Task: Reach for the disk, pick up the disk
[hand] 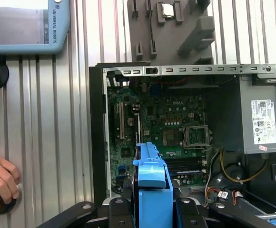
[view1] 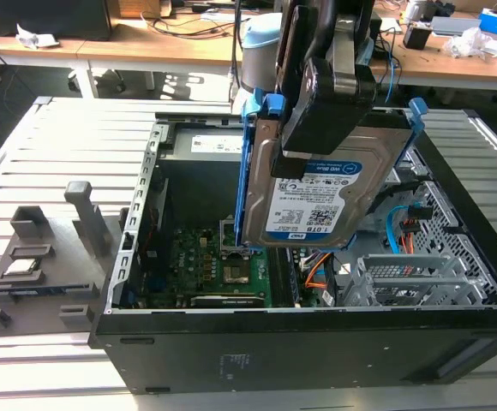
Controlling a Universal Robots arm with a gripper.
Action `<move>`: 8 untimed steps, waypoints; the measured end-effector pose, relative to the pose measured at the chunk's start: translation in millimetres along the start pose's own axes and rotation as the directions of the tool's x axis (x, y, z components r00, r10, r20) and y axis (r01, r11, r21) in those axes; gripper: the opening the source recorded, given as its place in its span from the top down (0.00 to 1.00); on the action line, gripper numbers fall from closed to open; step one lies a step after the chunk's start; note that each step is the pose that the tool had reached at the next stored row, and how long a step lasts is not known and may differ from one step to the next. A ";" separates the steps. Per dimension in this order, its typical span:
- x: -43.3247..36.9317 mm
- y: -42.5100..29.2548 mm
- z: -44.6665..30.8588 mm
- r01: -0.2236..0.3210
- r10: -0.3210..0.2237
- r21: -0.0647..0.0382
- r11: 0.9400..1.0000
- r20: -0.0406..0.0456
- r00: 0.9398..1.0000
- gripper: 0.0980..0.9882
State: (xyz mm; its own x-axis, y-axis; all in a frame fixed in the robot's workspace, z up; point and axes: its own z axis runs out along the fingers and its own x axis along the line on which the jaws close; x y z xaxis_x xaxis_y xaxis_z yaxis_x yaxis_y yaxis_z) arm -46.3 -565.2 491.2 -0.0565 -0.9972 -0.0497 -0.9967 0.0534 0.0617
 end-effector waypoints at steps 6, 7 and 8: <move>0.3 -3.5 0.5 0.035 -0.035 -0.001 0.999 -0.014 0.999 0.70; 0.1 -6.8 0.5 0.035 -0.035 -0.002 0.999 -0.014 0.999 0.70; 0.0 -8.9 0.4 0.035 -0.035 -0.002 0.999 -0.014 0.999 0.70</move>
State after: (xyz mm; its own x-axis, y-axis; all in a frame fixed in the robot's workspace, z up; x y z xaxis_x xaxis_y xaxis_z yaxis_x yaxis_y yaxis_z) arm -37.4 -565.7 490.2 -0.0206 -0.9991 -0.0376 -0.9979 0.0182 0.0615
